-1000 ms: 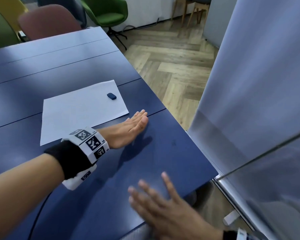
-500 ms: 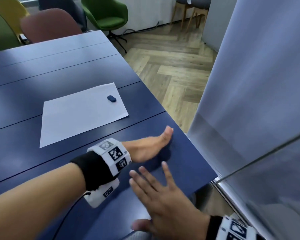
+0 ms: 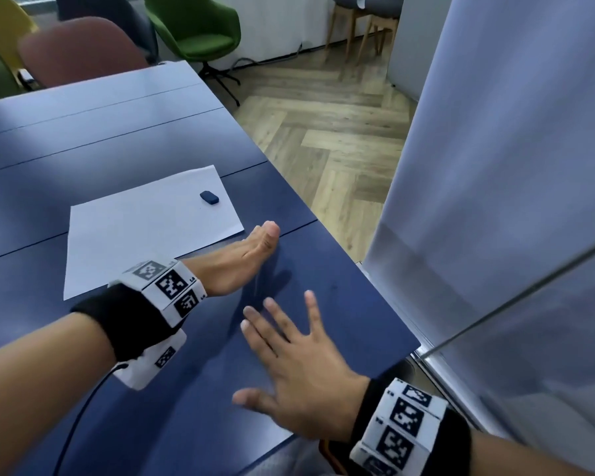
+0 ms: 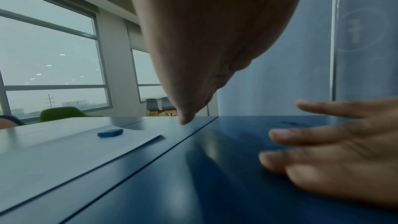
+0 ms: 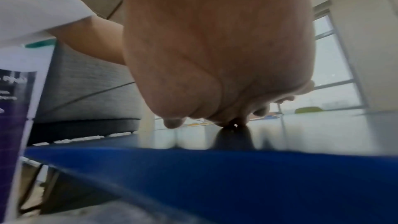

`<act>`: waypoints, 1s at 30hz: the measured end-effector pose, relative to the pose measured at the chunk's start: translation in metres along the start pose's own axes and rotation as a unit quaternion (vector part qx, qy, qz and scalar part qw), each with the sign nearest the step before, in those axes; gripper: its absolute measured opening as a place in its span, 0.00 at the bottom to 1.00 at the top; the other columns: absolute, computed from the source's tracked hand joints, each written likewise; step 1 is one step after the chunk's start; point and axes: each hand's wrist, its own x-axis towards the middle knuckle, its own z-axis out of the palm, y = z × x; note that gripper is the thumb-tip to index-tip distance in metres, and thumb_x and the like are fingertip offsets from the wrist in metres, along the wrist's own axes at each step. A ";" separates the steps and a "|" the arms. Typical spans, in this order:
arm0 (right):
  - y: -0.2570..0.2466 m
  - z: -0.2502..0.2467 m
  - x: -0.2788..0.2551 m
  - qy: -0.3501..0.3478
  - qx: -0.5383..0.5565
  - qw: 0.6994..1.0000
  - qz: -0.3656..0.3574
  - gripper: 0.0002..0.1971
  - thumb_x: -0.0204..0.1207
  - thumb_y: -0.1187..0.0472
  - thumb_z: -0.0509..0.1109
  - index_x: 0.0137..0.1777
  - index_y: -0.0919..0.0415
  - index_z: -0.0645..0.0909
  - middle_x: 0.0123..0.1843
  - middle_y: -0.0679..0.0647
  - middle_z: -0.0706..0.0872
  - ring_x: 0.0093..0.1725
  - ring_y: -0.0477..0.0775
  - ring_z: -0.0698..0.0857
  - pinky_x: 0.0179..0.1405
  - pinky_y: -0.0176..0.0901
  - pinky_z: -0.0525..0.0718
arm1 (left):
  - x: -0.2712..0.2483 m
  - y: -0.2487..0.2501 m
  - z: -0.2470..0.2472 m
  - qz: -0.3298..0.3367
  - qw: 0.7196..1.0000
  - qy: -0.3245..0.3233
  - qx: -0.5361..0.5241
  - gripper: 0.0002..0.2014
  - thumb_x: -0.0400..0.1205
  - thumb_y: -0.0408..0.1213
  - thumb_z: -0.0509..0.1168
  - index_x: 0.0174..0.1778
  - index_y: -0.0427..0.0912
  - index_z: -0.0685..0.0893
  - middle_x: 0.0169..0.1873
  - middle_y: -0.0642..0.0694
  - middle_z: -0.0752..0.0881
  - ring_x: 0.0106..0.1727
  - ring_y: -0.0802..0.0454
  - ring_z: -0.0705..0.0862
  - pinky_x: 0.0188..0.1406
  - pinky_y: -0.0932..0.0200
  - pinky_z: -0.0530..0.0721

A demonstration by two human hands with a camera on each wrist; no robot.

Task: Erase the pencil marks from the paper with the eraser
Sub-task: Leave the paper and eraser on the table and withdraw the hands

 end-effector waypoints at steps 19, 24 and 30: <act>0.098 -0.049 -0.040 0.063 0.187 0.957 0.215 0.50 0.63 0.25 0.28 0.85 0.48 0.37 0.86 0.40 0.37 0.84 0.43 0.32 0.78 0.68 0.26 | -0.002 0.014 0.014 -0.064 0.981 -0.043 0.180 0.48 0.76 0.71 0.40 0.85 0.40 0.54 0.86 0.40 0.40 0.86 0.48 0.39 0.84 0.46 0.46; 0.205 -0.050 -0.064 0.193 0.258 0.880 0.350 0.37 0.78 0.34 0.55 0.82 0.56 0.64 0.82 0.52 0.68 0.82 0.55 0.67 0.80 0.53 0.62 | -0.003 0.033 0.033 -0.062 0.967 -0.049 0.243 0.57 0.74 0.72 0.60 0.86 0.41 0.41 0.85 0.42 0.36 0.86 0.45 0.38 0.84 0.45 0.49; 0.303 0.096 -0.010 0.017 0.281 0.898 0.339 0.19 0.77 0.47 0.67 0.31 0.60 0.78 0.30 0.53 0.82 0.35 0.55 0.82 0.35 0.44 0.76 | 0.003 0.029 0.052 -0.096 0.957 -0.090 0.259 0.66 0.68 0.67 0.73 0.84 0.47 0.31 0.83 0.43 0.29 0.85 0.40 0.34 0.79 0.30 0.59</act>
